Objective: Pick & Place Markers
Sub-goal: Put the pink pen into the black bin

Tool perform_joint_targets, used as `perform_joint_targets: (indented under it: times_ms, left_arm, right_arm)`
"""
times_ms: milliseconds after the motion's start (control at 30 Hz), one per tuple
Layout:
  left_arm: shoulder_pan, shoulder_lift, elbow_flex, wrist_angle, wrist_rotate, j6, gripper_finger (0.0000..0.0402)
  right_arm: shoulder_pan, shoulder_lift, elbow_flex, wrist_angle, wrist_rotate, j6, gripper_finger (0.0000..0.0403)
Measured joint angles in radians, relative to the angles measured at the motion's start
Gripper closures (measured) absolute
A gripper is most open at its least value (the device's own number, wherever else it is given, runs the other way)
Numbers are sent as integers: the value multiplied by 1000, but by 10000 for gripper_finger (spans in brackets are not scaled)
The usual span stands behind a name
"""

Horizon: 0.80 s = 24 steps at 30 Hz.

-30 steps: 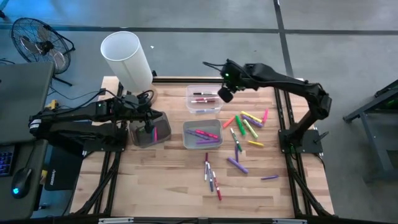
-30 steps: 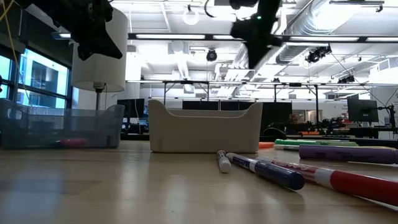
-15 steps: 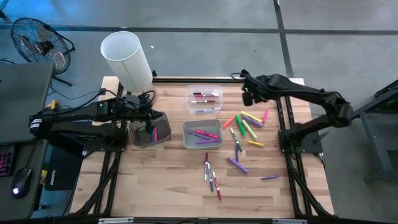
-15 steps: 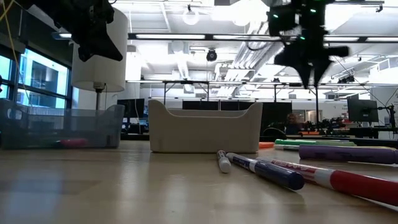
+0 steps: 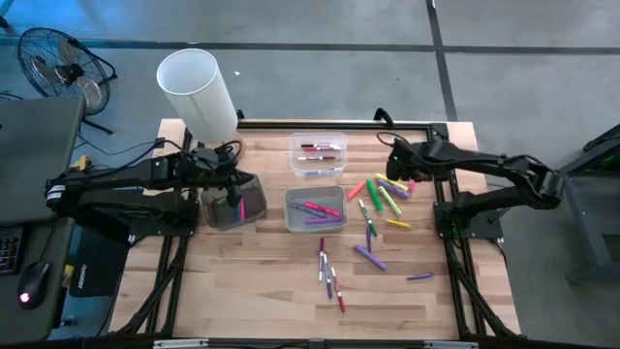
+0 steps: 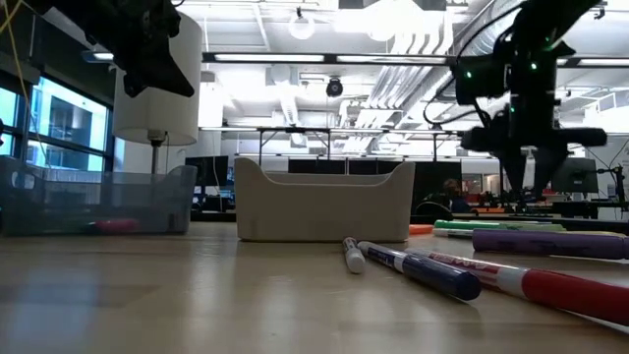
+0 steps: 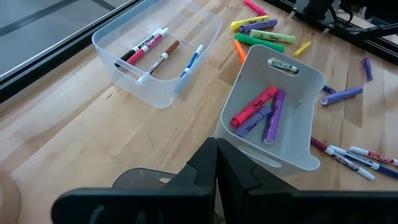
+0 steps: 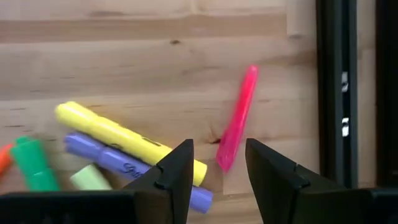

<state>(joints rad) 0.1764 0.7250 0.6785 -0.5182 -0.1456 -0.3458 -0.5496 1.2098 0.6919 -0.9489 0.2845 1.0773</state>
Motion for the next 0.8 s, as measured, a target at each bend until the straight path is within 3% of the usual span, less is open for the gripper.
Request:
perform_joint_targets:
  times_ms: [367,600,800]
  left_arm:
    - [0,0,0,0,5,0,400]
    - [0,0,0,0,4,0,400]
    - [0,0,0,0,-22,5,400]
  right_arm:
    - [-1,12,-150,136,-6,84,267]
    - [0,104,-181,163,17,97,271]
    - [2,170,-178,204,30,54,316]
